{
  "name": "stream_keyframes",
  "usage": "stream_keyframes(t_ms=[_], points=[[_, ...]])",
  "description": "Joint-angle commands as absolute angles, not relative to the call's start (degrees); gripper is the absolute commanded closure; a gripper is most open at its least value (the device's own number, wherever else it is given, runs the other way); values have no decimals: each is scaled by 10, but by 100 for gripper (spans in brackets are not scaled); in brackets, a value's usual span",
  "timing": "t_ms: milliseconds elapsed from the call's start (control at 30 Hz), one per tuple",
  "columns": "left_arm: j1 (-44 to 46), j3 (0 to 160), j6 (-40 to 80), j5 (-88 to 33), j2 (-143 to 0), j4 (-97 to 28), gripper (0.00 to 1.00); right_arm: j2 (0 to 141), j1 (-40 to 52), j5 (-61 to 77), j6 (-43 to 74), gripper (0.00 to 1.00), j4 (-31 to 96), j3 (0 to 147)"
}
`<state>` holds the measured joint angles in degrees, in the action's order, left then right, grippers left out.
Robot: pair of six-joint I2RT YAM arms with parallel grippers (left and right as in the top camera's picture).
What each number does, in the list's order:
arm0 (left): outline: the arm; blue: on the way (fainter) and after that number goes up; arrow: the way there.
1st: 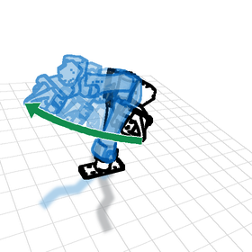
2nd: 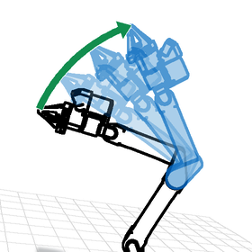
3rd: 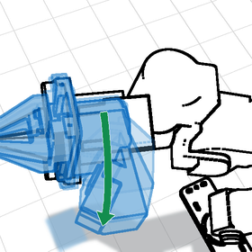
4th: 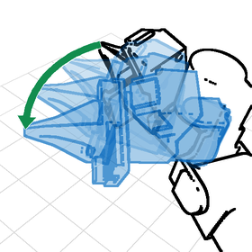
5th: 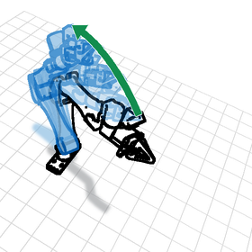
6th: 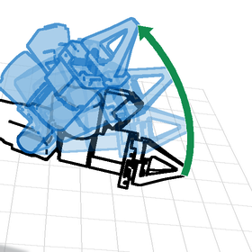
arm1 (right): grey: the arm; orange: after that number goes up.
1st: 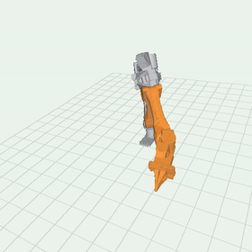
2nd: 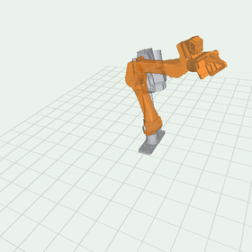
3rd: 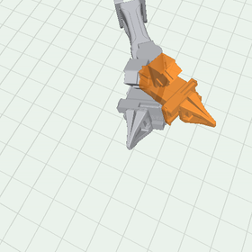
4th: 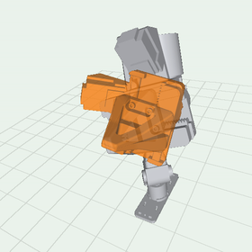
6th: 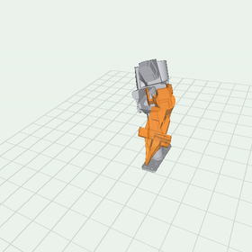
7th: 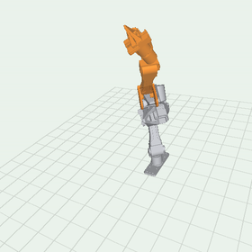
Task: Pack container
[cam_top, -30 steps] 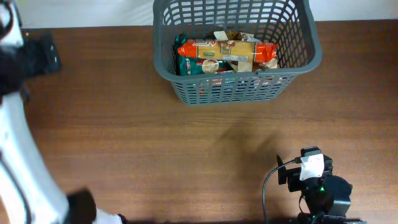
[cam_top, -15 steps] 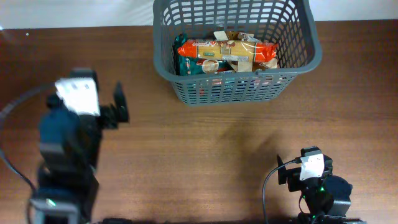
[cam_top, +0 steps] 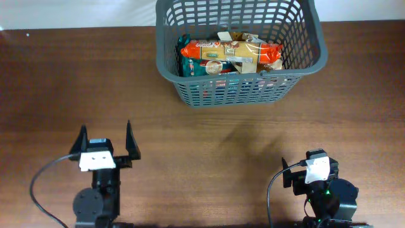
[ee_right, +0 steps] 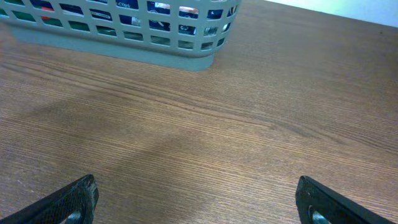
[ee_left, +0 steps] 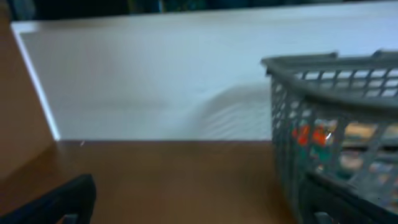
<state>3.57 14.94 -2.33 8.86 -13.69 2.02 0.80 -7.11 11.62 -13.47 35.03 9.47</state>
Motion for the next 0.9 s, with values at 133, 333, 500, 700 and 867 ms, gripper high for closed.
stream_keyframes(t_ms=[133, 333, 500, 700, 867], points=[[24, 77, -22, 91, -77, 24, 1, 2, -68, 113, -128, 1, 349, 91], [24, 43, -22, 91, -63, 17, 1, 2, -68, 113, -128, 1, 349, 91], [24, 13, -22, 91, -48, 17, 1, 2, -68, 113, -128, 1, 349, 91], [24, 5, -22, 90, -37, -3, 1, 2, -68, 113, -128, 1, 349, 91], [24, 5, -22, 90, -36, -23, 1, 2, -68, 113, -128, 1, 349, 91]])
